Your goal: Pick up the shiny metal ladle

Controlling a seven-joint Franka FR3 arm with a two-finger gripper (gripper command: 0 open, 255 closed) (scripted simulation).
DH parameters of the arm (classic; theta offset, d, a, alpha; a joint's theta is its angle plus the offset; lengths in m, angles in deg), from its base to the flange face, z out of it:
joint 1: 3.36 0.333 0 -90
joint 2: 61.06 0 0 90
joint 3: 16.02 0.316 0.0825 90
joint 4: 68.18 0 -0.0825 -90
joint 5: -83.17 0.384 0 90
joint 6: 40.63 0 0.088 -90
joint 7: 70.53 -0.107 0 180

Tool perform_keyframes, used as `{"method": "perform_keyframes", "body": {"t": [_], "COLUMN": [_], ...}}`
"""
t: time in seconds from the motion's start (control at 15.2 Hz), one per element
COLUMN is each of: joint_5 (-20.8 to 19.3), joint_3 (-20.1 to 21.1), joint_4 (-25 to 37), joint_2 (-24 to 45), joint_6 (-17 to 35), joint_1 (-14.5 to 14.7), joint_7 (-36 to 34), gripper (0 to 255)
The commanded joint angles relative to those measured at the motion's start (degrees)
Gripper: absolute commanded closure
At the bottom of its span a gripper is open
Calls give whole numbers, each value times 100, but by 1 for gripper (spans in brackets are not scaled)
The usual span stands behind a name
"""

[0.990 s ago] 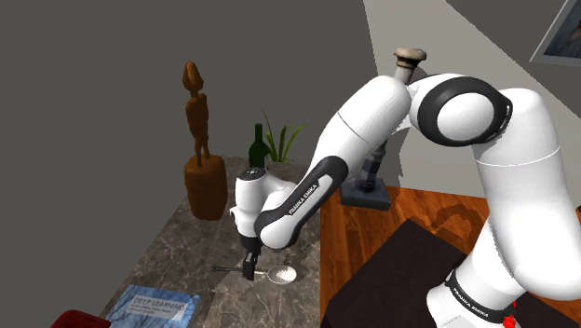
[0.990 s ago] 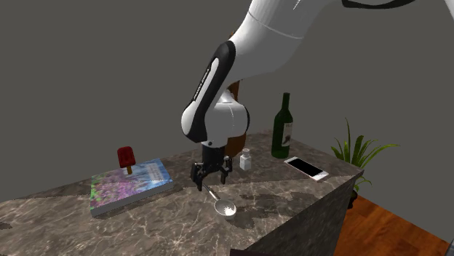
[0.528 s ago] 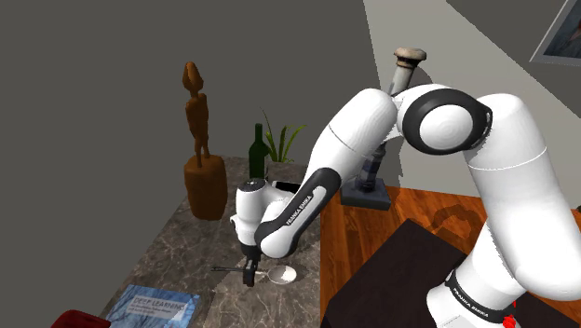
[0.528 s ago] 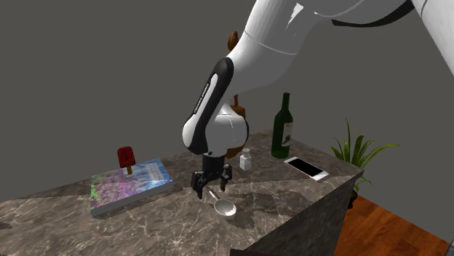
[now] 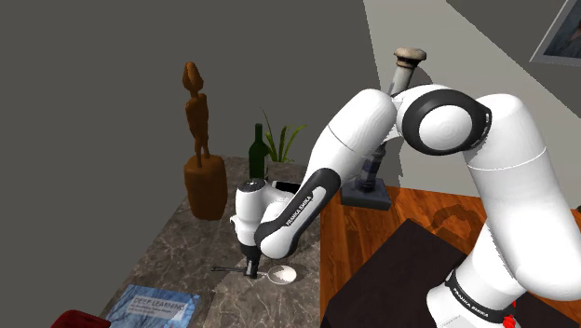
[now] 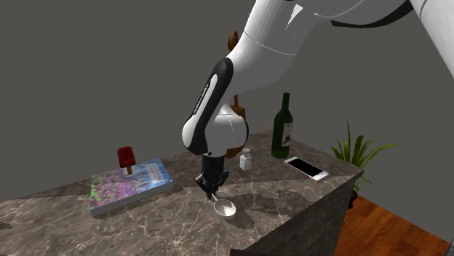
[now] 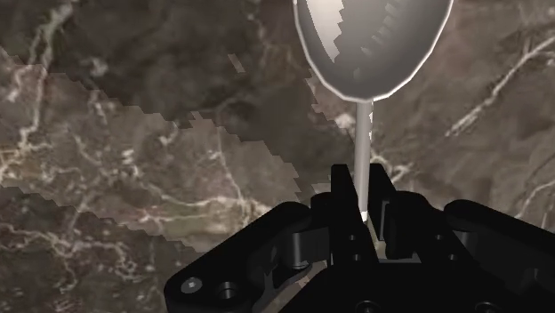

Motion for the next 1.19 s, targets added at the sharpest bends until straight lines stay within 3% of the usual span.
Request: {"method": "perform_keyframes", "body": {"t": [0.0,1.12], "joint_5": [-1,261], "joint_3": [0,270], "joint_4": [0,-246], "joint_2": [1,-1010], "joint_6": [0,-759], "joint_1": [0,-222], "joint_7": [0,107], "gripper": [255,255]}}
